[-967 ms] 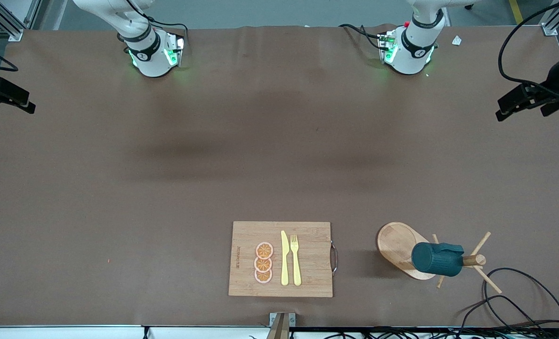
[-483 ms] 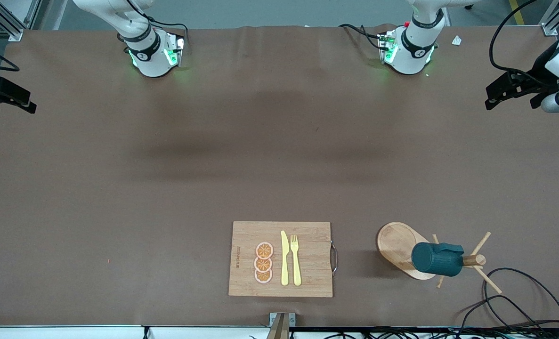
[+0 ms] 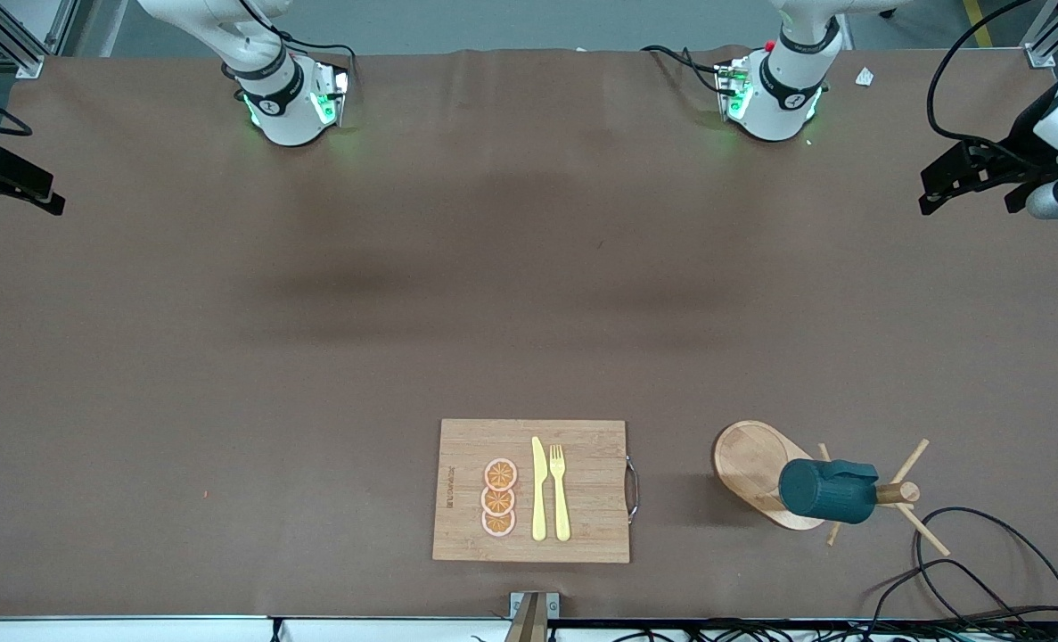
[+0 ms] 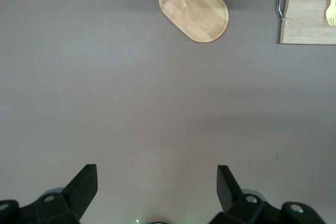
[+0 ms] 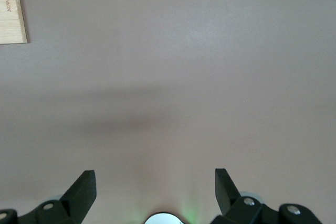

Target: Pass cup and hang on rack

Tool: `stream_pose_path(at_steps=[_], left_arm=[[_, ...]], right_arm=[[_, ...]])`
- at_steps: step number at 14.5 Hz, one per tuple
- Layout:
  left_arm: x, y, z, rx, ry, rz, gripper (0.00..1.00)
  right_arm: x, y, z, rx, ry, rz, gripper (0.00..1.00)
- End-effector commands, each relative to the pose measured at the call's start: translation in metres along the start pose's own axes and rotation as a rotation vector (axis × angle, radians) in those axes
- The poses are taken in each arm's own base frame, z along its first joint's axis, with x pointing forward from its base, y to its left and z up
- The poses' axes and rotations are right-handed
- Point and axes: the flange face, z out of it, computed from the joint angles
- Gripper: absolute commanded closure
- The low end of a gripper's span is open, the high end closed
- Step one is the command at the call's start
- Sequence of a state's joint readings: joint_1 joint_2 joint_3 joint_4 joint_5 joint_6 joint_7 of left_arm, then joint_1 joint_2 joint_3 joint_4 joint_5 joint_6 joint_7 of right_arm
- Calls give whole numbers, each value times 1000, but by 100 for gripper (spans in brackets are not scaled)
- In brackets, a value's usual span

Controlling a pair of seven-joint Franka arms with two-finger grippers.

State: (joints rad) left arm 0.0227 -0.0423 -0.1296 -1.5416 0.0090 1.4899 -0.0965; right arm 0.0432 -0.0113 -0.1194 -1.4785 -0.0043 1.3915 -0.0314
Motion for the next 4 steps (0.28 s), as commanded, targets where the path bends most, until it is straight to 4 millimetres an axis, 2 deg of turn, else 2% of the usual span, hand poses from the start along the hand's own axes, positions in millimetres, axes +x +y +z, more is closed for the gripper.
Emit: stream_pose_path(at_steps=[1,4], left_arm=[[1,16,4,-6,-23,33,0],[1,16,5,2,-25,33,0]], right_arm=[[-6,1,-1,1,8,-3,0],[-6,1,-1,1,11,-3,0]])
